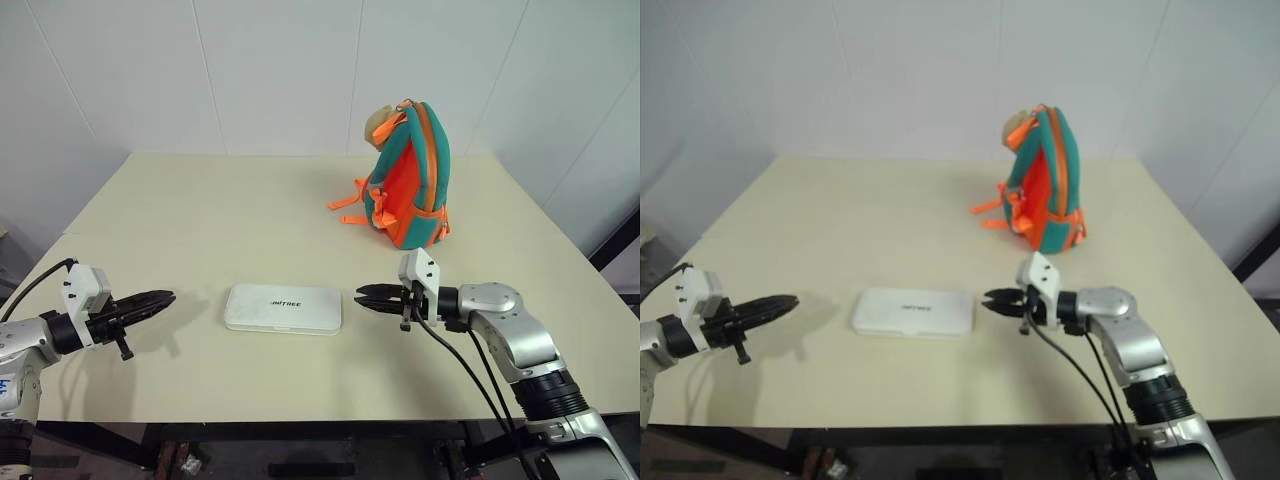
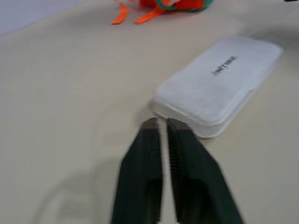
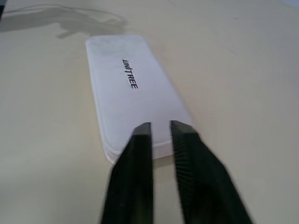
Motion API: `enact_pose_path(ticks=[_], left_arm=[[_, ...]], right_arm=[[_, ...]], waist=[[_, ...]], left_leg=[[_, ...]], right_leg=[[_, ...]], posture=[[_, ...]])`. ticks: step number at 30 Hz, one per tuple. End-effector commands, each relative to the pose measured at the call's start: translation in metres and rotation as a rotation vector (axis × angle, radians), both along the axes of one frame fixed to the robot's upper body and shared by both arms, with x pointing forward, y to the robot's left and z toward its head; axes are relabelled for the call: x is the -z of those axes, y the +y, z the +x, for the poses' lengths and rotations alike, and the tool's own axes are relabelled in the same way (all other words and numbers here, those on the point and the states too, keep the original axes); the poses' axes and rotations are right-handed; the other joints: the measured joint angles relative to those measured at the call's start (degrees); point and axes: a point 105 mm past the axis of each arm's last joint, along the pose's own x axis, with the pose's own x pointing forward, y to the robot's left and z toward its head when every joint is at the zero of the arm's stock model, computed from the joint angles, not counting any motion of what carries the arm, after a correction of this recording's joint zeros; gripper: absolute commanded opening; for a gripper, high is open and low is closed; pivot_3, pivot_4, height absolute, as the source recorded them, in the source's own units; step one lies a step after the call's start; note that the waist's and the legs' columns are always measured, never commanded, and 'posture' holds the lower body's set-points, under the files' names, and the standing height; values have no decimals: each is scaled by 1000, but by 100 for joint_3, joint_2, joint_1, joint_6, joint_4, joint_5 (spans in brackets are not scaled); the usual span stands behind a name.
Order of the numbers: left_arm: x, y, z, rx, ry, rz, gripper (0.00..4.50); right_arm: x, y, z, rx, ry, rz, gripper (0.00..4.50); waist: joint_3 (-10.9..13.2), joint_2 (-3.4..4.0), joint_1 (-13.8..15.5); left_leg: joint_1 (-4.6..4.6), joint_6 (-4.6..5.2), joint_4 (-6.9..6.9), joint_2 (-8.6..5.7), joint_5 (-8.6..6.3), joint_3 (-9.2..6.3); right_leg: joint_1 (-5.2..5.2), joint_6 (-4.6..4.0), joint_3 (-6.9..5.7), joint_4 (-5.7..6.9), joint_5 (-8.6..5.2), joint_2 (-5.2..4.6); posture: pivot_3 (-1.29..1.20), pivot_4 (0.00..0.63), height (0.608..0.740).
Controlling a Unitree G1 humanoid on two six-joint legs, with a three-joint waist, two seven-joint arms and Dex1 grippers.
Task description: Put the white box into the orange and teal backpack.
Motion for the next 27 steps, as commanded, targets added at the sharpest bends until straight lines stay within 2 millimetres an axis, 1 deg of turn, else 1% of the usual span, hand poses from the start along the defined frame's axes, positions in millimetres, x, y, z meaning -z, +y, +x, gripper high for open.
enact_pose_path(ticks=[1, 4, 7, 12, 16, 20, 24, 27], left_arm=[[2, -2, 8, -19, 2, 51, 0], [16, -14, 16, -13, 69, 41, 0], [24, -23, 22, -16, 90, 29, 0], [38, -34, 34, -29, 119, 14, 0], [39, -44, 41, -13, 112, -11, 0], [43, -55, 43, 20, 121, -27, 0], [48, -64, 41, 53, 140, -32, 0], [49, -68, 41, 63, 141, -36, 0]], right_arm=[[-1, 2, 9, 49, -14, 17, 33], [14, -3, 18, 119, 27, -8, 33], [22, -5, 22, 140, 41, -34, 33], [28, 6, 17, 116, 82, -36, 33], [31, 15, 11, 87, 102, -39, 33], [36, 22, 8, 75, 120, -42, 33], [42, 27, 9, 83, 136, -47, 33], [43, 27, 12, 91, 140, -49, 33]], waist=[[0, 0, -4], [0, 0, -3], [0, 0, -3], [0, 0, -3], [0, 0, -9], [0, 0, -5], [-1, -1, -3], [-1, -1, -3]], left_leg=[[0, 0, 0, 0, 0, 0], [0, 0, -2, 0, 0, 1], [-1, 0, -2, 0, 0, 3], [0, 0, 1, 4, 0, 3], [1, 0, 3, 5, 0, 3], [0, -1, 5, 10, 1, 3], [0, -2, 8, 11, 1, 3], [1, -2, 9, 12, 1, 3]], right_leg=[[0, 0, 0, 1, 0, 0], [-1, 0, 0, 2, 0, 1], [-2, 1, 2, 2, 0, 1], [-3, 2, 2, 7, 1, 6], [-3, 3, 5, 11, 1, 7], [-4, 3, 5, 13, 1, 13], [-3, 3, 6, 15, 1, 14], [-3, 3, 8, 17, 2, 15]], posture=[[0, 150, 740], [0, 150, 740], [0, 150, 740], [0, 150, 740], [0, 150, 740], [0, 150, 740], [0, 150, 740], [0, 150, 740]])
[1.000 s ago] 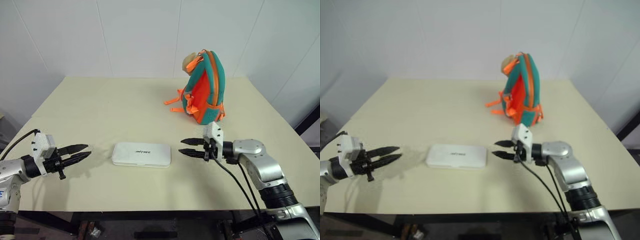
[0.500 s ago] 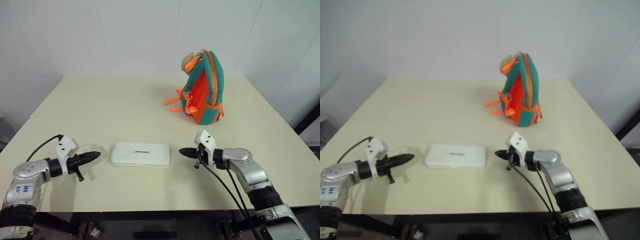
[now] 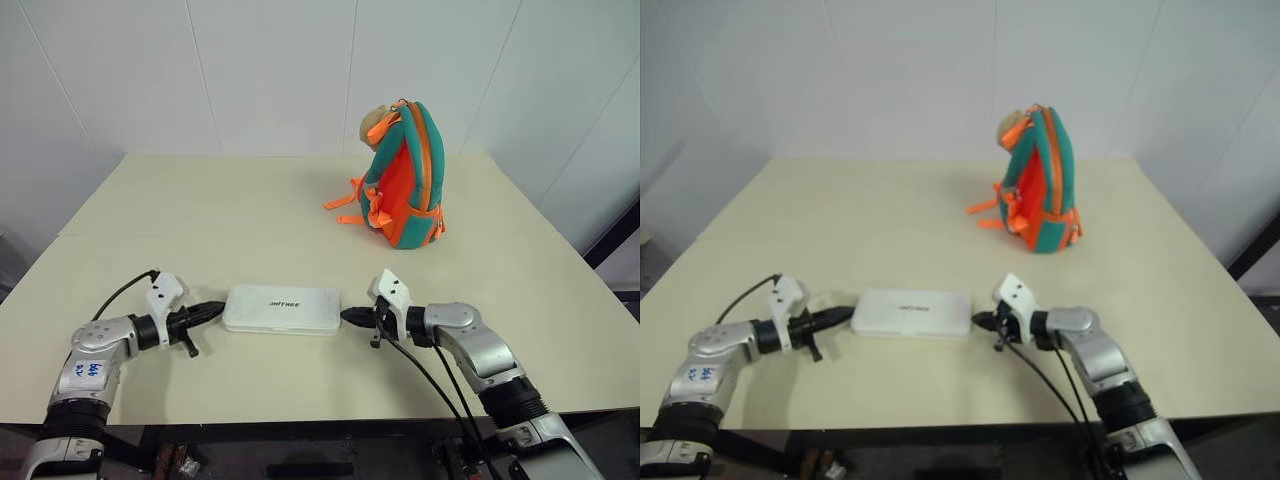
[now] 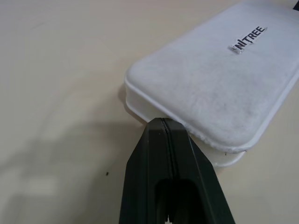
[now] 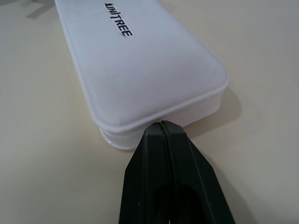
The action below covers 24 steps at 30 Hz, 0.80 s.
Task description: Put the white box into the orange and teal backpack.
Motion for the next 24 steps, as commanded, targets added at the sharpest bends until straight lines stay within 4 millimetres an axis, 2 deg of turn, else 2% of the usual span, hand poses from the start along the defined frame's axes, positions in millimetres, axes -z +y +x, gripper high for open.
enact_pose_path(ticks=[1, 15, 24], left_arm=[[-5, -10, 0, 37, -23, -2, 0], [7, -41, -3, 119, 10, -34, 0], [13, -55, -3, 152, 19, -48, 0]], right_arm=[[-7, 4, 1, -10, -27, 5, 33], [-21, -28, 8, 14, -57, -72, 33], [-22, -34, 5, 15, -54, -85, 33]], waist=[[0, 0, 0], [0, 0, 12], [0, 0, 15]], left_leg=[[0, 0, 0, 0, 0, 0], [0, -3, 0, 12, -1, 0], [2, -10, 5, 24, -3, 0]], right_leg=[[0, 0, 0, 0, 0, 0], [0, 0, 16, -2, 0, 21], [0, -3, 23, -2, 2, 36]], posture=[[0, 150, 740], [0, 150, 740], [0, 150, 740]])
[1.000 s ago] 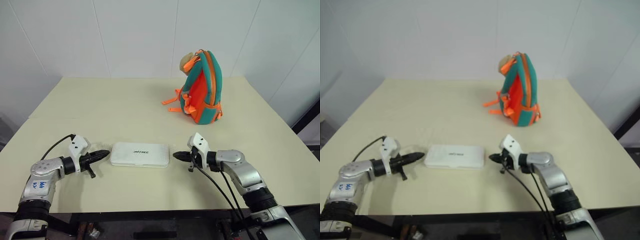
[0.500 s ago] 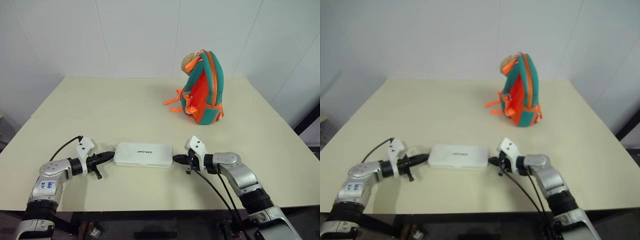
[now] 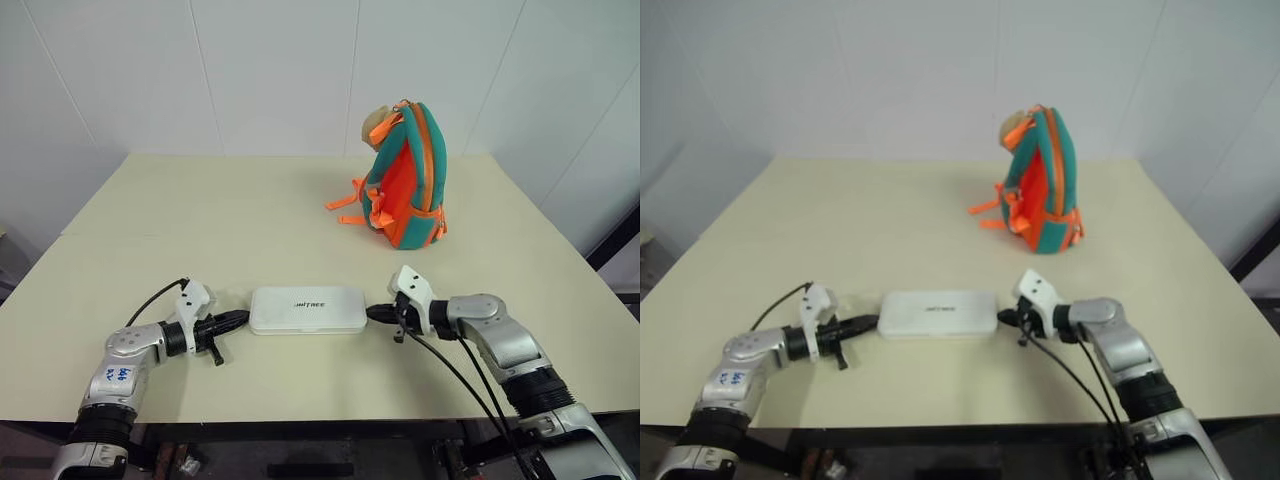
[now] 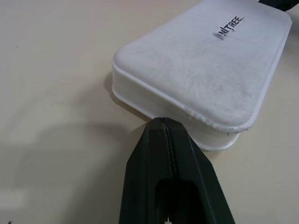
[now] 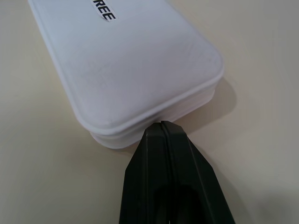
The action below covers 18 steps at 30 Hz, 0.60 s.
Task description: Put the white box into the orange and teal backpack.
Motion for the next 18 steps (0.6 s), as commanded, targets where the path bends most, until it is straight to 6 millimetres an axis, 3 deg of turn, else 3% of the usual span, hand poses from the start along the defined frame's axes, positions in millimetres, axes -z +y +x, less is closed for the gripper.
enact_pose_path(ticks=[1, 6, 8, 13, 16, 18], left_arm=[[-2, -12, -1, 52, -25, 30, 0], [-15, 8, -1, 3, -67, 36, 0], [-25, 21, -6, -10, -67, 34, 0], [-32, 39, -15, -16, -29, 54, 1132], [-49, 51, -19, -52, 45, -75, 2090], [-48, 49, -28, -16, 213, -182, 2757]], right_arm=[[-16, 5, -3, -33, -49, 30, 33], [-18, -7, -6, -20, -11, 37, 33], [-23, -17, -9, -22, 11, 30, 402], [-27, -35, -8, 14, 22, -1, 1943], [-39, -47, -3, 68, 37, 18, 3019], [-45, -44, -7, 64, 106, 59, 3740]], waist=[[0, 0, -2], [0, 0, -5], [0, 0, -5], [0, 0, -15], [0, 0, -21], [1, -1, -26]], left_leg=[[0, 0, 0, 0, 0, 0], [0, -2, 0, 2, -1, 0], [-1, -4, 0, 5, -3, 0], [-1, -9, -5, 10, -7, 4], [-1, -9, -6, 11, -10, 11], [-2, -8, -6, 12, -11, 12]], right_leg=[[0, 0, 0, -1, 0, 0], [0, 0, 2, -1, 0, 3], [-2, 0, 2, -3, 0, 5], [-4, -2, 5, -13, -1, 9], [-7, -3, 11, -15, -1, 10], [-8, -3, 13, -14, -1, 10]], posture=[[0, 150, 740], [0, 150, 740], [0, 150, 740], [0, 150, 740], [0, 150, 740], [0, 150, 740]])
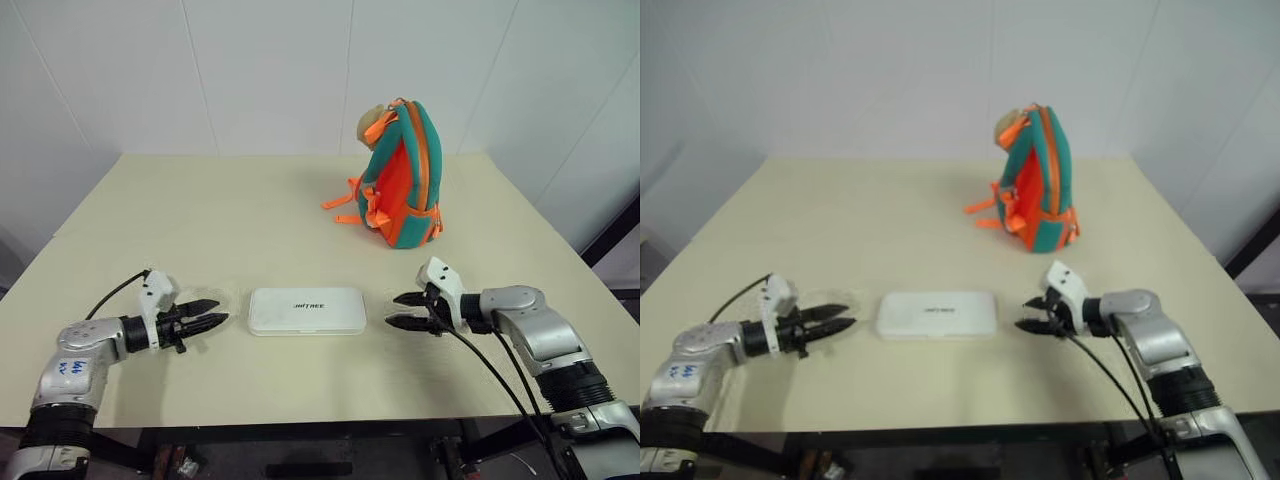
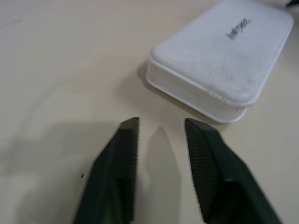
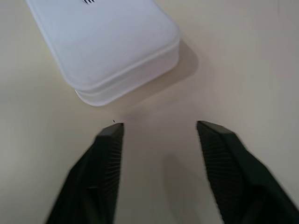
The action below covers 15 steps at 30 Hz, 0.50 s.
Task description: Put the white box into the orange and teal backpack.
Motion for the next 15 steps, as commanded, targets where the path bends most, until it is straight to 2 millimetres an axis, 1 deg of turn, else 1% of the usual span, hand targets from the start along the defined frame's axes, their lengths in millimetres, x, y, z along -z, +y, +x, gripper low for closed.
enact_pose_path(ticks=[1, 2, 3, 5, 6, 8, 10, 13, 15], left_arm=[[-12, -2, -16, 63, 189, -157, 3028], [-9, -5, -20, 72, 271, -189, 3375], [-7, -7, -22, 76, 330, -206, 3715], [-6, -11, -20, 71, 372, -223, 4317], [-7, -13, -18, 63, 398, -246, 4476], [-7, -17, -15, 57, 440, -272, 4476], [-4, -19, -7, 32, 473, -288, 4476], [-3, -26, 6, -7, 545, -355, 4476], [-3, -33, 14, -23, 622, -434, 4476]], right_arm=[[-29, 0, -2, 7, 28, 85, 4062], [-32, 3, -2, 20, 67, 127, 4436], [-34, 5, -2, 28, 93, 153, 4500], [-38, 9, -2, 41, 146, 202, 4500], [-39, 11, -1, 51, 170, 223, 4500], [-44, 16, 0, 69, 214, 263, 4500], [-46, 19, 1, 83, 242, 282, 4500], [-45, 23, 3, 103, 294, 294, 4500], [-42, 25, 3, 115, 325, 288, 4500]], waist=[[0, -1, -6], [0, -1, -5], [0, 0, -7], [0, 0, -3], [0, -1, -2], [1, -1, 8], [1, -2, 13], [1, -2, 28], [1, -2, 32]], left_leg=[[0, 0, 0, 1, 0, 1], [1, 1, -2, 1, -1, 2], [1, 1, -1, 1, -1, 2], [2, 2, -2, 2, -2, 4], [2, 2, -1, 2, -2, 4], [1, 2, 1, 2, -2, 3], [1, 2, 1, 2, -2, 3], [0, 2, 2, 1, -1, 3], [-1, 3, 3, 0, -2, 4]], right_leg=[[-2, 0, 3, 2, 0, 1], [-3, 0, 5, 2, 0, 2], [-3, -1, 5, 2, -1, 3], [-3, -1, 7, 3, -1, 3], [-3, -2, 7, 4, -1, 3], [-5, -2, 7, 5, -1, 4], [-5, -2, 7, 6, -1, 4], [-5, -2, 7, 5, -1, 4], [-5, -1, 7, 4, -1, 4]], posture=[[0, 150, 740], [0, 150, 740], [0, 150, 740], [0, 150, 740], [0, 150, 740], [0, 150, 740], [0, 150, 740], [0, 150, 740], [0, 150, 740]])
